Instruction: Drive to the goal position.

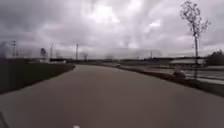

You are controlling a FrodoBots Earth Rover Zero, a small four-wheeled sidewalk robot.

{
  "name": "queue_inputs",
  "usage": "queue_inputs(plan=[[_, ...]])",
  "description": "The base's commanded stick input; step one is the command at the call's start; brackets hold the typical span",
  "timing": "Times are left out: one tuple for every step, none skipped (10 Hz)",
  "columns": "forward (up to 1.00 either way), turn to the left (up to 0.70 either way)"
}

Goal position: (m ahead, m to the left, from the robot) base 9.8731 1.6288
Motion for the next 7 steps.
queue_inputs(plan=[[1.0, 0.0], [1.0, 0.0], [1.0, 0.0], [1.0, 0.0], [1.0, 0.0], [1.0, 0.0], [1.0, 0.0]])
